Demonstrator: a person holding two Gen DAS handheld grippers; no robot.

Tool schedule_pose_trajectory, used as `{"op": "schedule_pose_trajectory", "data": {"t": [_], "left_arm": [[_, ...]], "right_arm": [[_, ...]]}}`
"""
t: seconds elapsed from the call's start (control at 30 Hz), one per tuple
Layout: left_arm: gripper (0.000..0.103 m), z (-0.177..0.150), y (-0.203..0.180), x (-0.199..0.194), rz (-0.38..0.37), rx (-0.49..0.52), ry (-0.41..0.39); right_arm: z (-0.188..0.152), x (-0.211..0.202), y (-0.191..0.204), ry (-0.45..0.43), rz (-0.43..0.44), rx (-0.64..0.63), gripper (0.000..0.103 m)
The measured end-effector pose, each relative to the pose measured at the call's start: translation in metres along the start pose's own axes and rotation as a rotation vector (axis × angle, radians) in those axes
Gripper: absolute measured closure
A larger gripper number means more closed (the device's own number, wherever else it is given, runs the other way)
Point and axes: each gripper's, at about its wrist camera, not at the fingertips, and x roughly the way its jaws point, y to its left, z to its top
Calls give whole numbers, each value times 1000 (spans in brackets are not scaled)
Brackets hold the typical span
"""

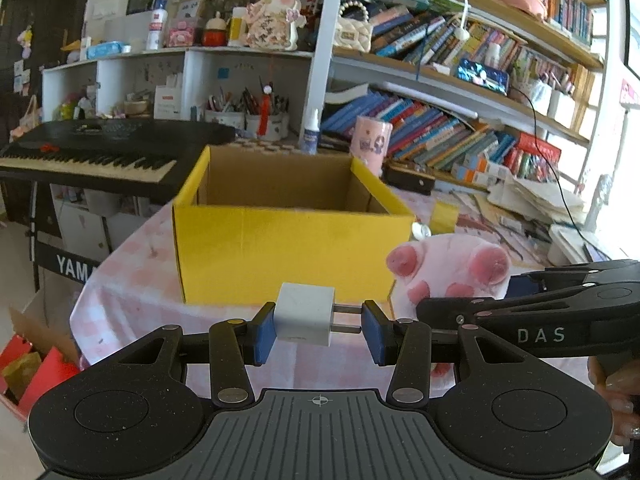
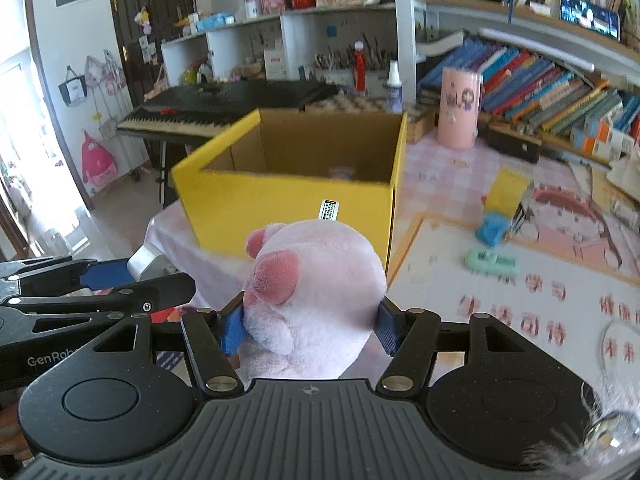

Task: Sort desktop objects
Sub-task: 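Lift the pig and charger and carry both over the yellow box, then lower into the yellow box and open the right gripper while the left gripper releases the charger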

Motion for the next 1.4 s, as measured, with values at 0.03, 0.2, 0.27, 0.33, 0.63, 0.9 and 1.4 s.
{"op": "schedule_pose_trajectory", "data": {"t": [0.03, 0.2, 0.27, 0.33, 0.63, 0.9, 1.4], "left_arm": [[58, 4, 1, 2, 3, -3, -9], [58, 26, 4, 14, 22, -18, -58], [58, 35, 5, 21, 32, -21, -77], [58, 43, 5, 28, 45, -23, -93], [58, 71, 1, 65, 105, -33, -115], [58, 83, -1, 100, 147, -32, -82], [58, 80, -1, 157, 184, -12, 65]], "right_arm": [[5, 1, -2, -15, -3, -2, 43], [34, 6, -13, -93, -5, -14, 43], [47, 10, -18, -121, 0, -18, 43], [59, 15, -24, -146, 7, -25, 43], [105, 42, -48, -202, 56, -59, 43], [126, 70, -67, -202, 97, -80, 43], [147, 132, -77, -121, 171, -146, 43]]}}
